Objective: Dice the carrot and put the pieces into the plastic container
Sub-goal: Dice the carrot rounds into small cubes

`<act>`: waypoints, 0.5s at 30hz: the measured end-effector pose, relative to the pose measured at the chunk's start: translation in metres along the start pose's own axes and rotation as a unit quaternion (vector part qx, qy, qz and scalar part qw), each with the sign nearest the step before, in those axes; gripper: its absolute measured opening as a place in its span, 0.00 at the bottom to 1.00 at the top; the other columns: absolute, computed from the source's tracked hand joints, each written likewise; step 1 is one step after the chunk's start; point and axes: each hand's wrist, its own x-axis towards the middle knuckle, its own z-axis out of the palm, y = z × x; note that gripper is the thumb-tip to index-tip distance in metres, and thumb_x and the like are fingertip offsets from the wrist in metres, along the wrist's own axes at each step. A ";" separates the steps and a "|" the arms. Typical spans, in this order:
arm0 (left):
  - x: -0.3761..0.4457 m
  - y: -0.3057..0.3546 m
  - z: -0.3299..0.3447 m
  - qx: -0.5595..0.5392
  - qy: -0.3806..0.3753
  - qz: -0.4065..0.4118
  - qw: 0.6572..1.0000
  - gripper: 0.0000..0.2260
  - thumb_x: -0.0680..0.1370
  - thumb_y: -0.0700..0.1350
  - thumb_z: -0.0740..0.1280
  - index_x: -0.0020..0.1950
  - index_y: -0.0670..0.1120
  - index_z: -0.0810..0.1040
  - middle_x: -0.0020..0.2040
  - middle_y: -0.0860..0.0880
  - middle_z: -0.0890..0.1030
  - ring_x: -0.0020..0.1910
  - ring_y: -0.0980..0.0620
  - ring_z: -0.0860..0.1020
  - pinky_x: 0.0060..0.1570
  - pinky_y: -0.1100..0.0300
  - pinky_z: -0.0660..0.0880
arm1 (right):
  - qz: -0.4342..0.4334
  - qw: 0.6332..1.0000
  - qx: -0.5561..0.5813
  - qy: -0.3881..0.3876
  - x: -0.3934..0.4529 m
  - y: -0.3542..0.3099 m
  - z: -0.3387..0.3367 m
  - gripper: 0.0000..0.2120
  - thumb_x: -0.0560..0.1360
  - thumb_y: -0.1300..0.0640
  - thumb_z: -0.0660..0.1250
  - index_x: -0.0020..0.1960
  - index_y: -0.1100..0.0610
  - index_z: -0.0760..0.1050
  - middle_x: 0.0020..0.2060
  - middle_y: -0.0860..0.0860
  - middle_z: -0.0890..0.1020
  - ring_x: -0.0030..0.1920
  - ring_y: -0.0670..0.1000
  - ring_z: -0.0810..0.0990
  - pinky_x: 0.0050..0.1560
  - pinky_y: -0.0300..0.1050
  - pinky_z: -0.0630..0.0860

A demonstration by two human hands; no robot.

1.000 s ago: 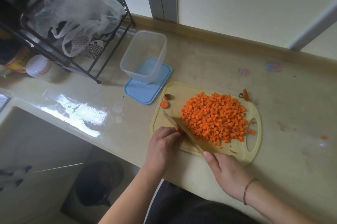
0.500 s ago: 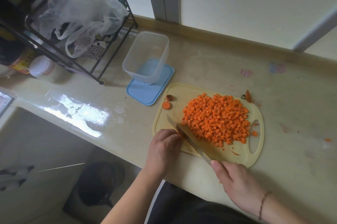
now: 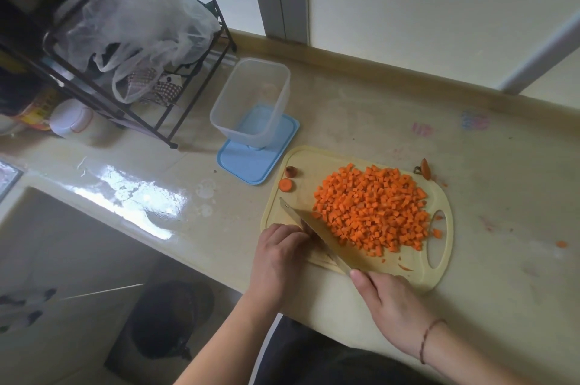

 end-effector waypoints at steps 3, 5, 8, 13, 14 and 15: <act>0.002 0.002 0.000 0.003 0.000 0.023 1.000 0.06 0.77 0.41 0.70 0.52 0.46 0.85 0.50 0.51 0.83 0.48 0.50 0.77 0.46 0.53 0.77 | 0.016 1.000 0.015 0.006 0.001 0.005 -0.007 0.31 0.72 0.30 0.42 0.31 0.53 0.66 0.24 0.52 0.72 0.29 0.49 0.76 0.32 0.44 0.69; 0.008 0.006 0.000 0.000 0.005 0.026 1.000 0.08 0.79 0.46 0.67 0.50 0.46 0.85 0.49 0.50 0.83 0.47 0.50 0.78 0.45 0.54 0.77 | 0.036 0.999 0.019 0.022 0.003 0.006 -0.014 0.30 0.70 0.31 0.43 0.30 0.54 0.67 0.24 0.51 0.72 0.30 0.47 0.76 0.31 0.41 0.68; 0.022 0.012 0.003 -0.019 0.011 0.028 0.999 0.09 0.80 0.48 0.67 0.50 0.45 0.85 0.48 0.50 0.84 0.46 0.49 0.79 0.45 0.55 0.77 | 0.050 0.998 0.044 0.020 0.003 0.005 -0.017 0.31 0.70 0.31 0.45 0.30 0.56 0.68 0.23 0.51 0.73 0.27 0.47 0.74 0.30 0.40 0.67; 0.049 0.016 0.013 -0.041 0.021 -0.021 0.999 0.02 0.74 0.39 0.73 0.45 0.44 0.84 0.42 0.51 0.83 0.42 0.48 0.79 0.43 0.51 0.77 | 0.113 0.979 0.166 0.026 -0.004 0.003 -0.019 0.32 0.68 0.24 0.49 0.30 0.53 0.66 0.20 0.46 0.66 0.21 0.43 0.64 0.27 0.38 0.60; 0.051 0.015 0.013 -0.036 0.022 -0.015 0.999 0.01 0.73 0.40 0.73 0.44 0.44 0.84 0.41 0.51 0.83 0.41 0.48 0.78 0.41 0.50 0.77 | 0.122 0.978 0.168 0.025 -0.005 0.002 -0.022 0.33 0.68 0.24 0.49 0.30 0.53 0.67 0.19 0.46 0.66 0.21 0.43 0.64 0.25 0.38 0.60; 0.052 0.013 0.012 -0.028 0.026 0.000 0.999 0.02 0.74 0.42 0.73 0.44 0.44 0.83 0.40 0.51 0.82 0.40 0.48 0.77 0.40 0.51 0.76 | 0.128 0.977 0.167 0.022 -0.006 0.002 -0.025 0.33 0.68 0.24 0.48 0.30 0.54 0.66 0.19 0.47 0.66 0.20 0.43 0.64 0.24 0.36 0.59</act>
